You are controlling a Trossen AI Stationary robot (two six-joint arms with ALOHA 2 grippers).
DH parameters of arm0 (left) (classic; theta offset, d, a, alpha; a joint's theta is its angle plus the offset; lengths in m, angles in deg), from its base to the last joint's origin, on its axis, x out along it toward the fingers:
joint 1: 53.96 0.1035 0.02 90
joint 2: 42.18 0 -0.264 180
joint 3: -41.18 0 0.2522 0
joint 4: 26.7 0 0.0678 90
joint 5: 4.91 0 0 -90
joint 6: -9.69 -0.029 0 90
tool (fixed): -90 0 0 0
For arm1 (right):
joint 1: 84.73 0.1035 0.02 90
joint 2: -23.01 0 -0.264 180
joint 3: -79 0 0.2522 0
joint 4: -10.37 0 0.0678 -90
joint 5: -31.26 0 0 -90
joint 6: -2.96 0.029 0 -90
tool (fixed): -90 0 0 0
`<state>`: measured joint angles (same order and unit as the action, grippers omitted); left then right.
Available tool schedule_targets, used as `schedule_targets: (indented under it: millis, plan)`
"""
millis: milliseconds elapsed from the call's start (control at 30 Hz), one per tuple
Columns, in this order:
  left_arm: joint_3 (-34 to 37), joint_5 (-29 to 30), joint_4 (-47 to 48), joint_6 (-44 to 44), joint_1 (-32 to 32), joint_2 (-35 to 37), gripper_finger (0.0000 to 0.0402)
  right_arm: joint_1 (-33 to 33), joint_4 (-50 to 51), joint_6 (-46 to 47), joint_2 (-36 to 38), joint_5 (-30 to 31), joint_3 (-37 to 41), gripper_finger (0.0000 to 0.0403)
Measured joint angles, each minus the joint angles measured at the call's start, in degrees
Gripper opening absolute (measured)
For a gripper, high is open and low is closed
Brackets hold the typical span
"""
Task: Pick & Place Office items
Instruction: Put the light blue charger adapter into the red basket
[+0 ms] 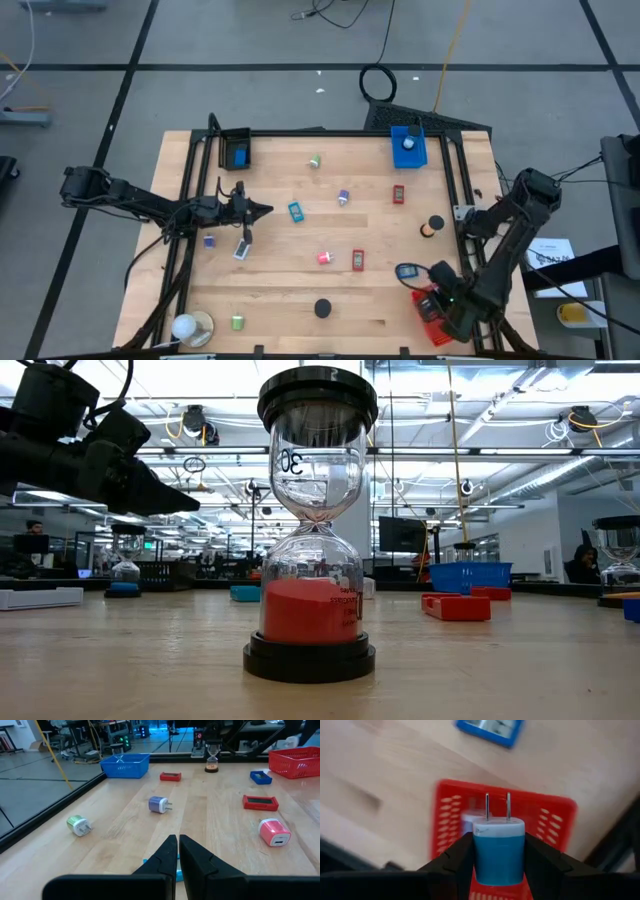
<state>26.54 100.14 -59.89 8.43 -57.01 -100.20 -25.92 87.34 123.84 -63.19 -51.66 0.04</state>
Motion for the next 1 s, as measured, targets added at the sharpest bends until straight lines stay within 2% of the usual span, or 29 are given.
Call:
schedule_targets:
  millis: [133, 300, 600, 1000]
  plan:
    - [0.0, 0.0, 0.0, 0.0, 0.0, 0.0, 0.0026, 1.8, -3.4, 4.4, 0.0, -2.8, 4.4, 0.0134]
    - [0.0, 0.0, 0.0, 0.0, 0.0, 0.0, 0.0026, 2.0, -8.6, 4.5, 0.0, -3.7, 8.5, 0.0134]
    - [0.0, 0.0, 0.0, 0.0, 0.0, 0.0, 0.0026, 1.6, -10.4, 4.4, 0.0, -5.7, 12.0, 0.0136]
    - [0.0, 0.0, 0.0, 0.0, 0.0, 0.0, 0.0026, 0.8, -12.1, 2.9, 0.9, -7.3, 12.0, 0.0185]
